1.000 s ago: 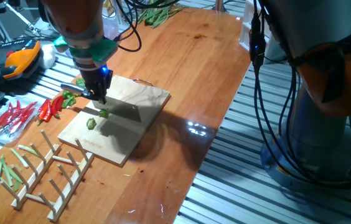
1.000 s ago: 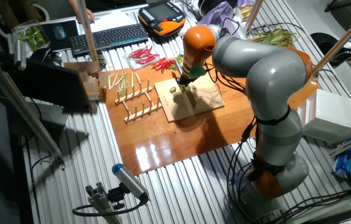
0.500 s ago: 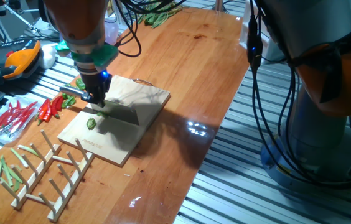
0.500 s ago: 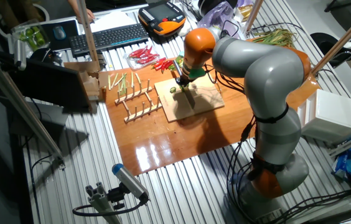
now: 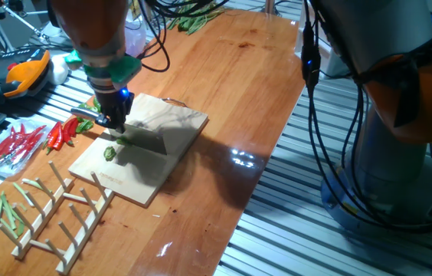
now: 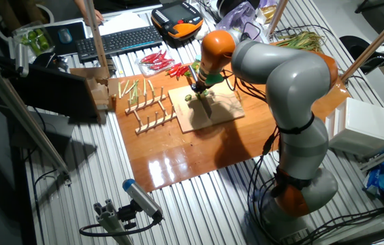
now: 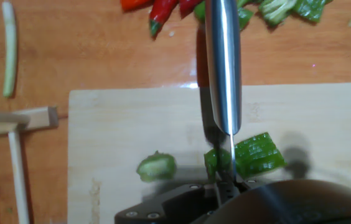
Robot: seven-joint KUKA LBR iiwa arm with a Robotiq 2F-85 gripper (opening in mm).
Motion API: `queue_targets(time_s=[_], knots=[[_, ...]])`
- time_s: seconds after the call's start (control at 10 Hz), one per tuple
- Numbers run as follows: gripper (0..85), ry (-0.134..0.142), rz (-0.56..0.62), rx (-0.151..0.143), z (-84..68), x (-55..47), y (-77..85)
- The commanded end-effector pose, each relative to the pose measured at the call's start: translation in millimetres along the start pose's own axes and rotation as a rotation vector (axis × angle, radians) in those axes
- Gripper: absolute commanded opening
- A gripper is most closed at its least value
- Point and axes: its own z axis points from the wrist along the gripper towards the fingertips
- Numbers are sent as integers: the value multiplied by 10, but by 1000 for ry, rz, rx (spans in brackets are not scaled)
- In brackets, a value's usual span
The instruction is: Chop the chili peppers
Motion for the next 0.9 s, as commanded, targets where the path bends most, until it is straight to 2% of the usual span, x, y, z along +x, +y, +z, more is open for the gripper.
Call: queue_targets(time_s=[0.0,0.1,0.4,0.5,0.7,0.8], knots=[[0,-5,-1,6,-109,-22,-43],[0,-5,-5,12,-147,-7,-78],[0,-8,-23,14,-150,-62,-169],[0,2,-21,0,-209,-68,-196],[0,16,-9,3,-344,-42,-175],[0,16,-9,6,-327,-47,-179]])
